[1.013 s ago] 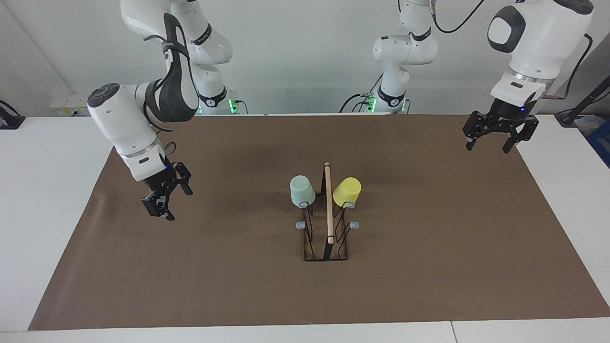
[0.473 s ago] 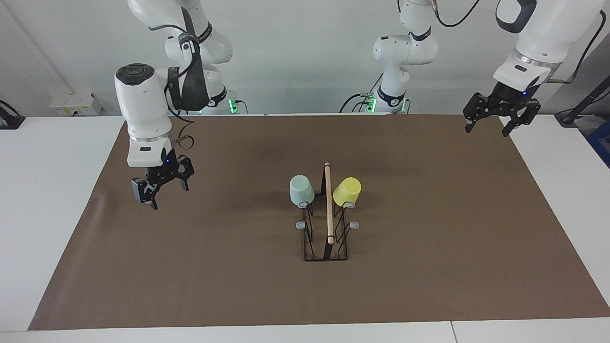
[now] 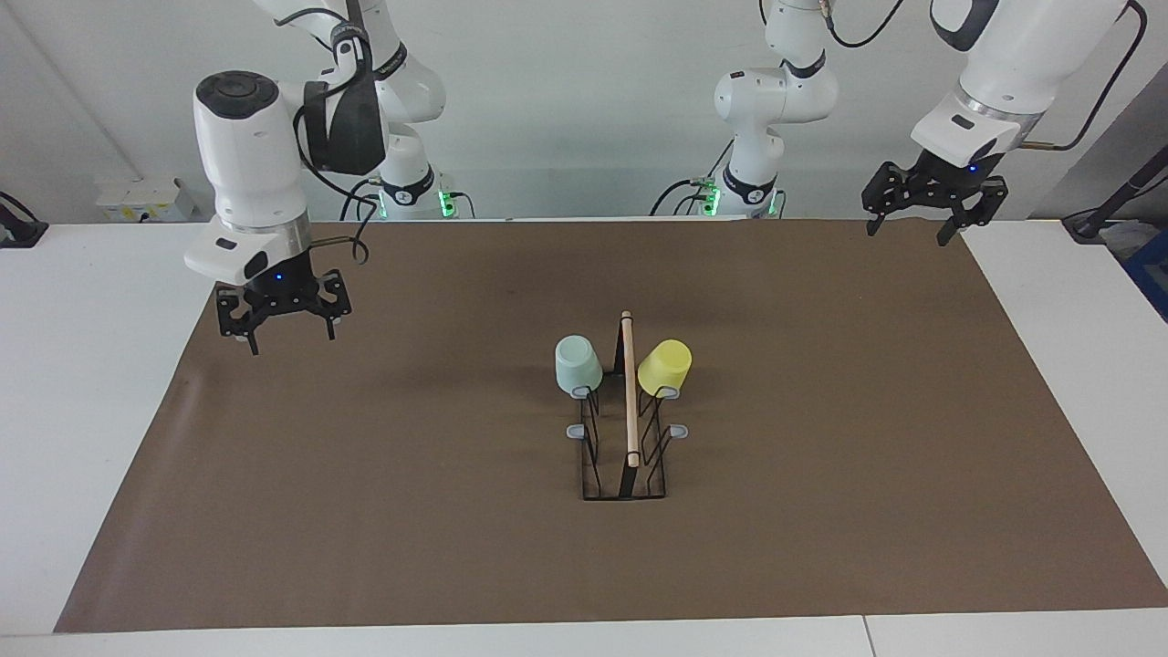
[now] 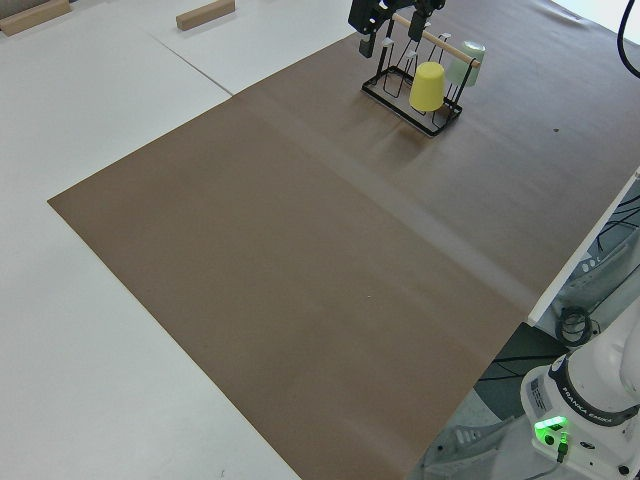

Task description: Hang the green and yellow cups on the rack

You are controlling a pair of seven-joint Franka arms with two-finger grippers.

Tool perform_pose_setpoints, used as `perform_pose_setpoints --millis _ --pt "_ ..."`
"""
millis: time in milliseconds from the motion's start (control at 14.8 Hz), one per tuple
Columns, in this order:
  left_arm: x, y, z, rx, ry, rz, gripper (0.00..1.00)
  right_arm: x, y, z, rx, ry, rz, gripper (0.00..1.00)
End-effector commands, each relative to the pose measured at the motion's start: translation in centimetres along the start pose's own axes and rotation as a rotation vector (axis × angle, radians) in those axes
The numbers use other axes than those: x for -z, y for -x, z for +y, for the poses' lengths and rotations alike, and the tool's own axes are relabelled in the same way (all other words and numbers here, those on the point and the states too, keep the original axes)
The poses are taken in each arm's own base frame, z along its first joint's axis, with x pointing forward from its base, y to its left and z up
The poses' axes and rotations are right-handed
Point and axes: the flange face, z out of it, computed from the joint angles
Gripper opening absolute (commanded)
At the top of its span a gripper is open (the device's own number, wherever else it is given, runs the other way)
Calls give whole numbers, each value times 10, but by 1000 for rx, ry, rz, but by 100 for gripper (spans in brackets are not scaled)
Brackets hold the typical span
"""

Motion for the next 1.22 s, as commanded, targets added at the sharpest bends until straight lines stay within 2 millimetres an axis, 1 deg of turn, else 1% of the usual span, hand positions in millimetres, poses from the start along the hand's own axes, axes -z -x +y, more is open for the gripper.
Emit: perform_pose_setpoints --millis 0,68,135,270,338,405,473,608,810,945,1080,1148 --pt "5 4 -2 2 -13 -20 100 33 10 15 -169 -44 -66 100" --pt "5 4 -1 1 -12 -20 100 44 14 22 -224 -95 -88 100" --pt "6 4 -2 4 -13 -15 100 51 23 35 -281 -137 -118 100" --pt "5 4 0 16 -5 -21 100 72 38 54 -328 -179 -177 100" --pt "5 3 1 57 -3 -20 100 84 46 56 -333 -184 -193 100" --pt "5 3 2 98 6 -19 100 96 59 51 -337 -185 -190 100" --pt "6 4 2 110 19 -16 100 95 67 45 -330 -189 -199 100" --pt "4 6 1 114 25 -28 100 86 76 42 -330 -194 -214 100" --pt "6 7 -1 121 28 -29 100 84 73 43 -323 -188 -208 100" --pt "5 7 -4 125 27 -26 100 84 73 40 -317 -191 -223 100" --pt "4 8 -7 123 26 -21 100 89 73 33 -319 -222 -240 100" --pt "4 9 -11 131 28 -21 100 92 70 31 -332 -240 -236 100"
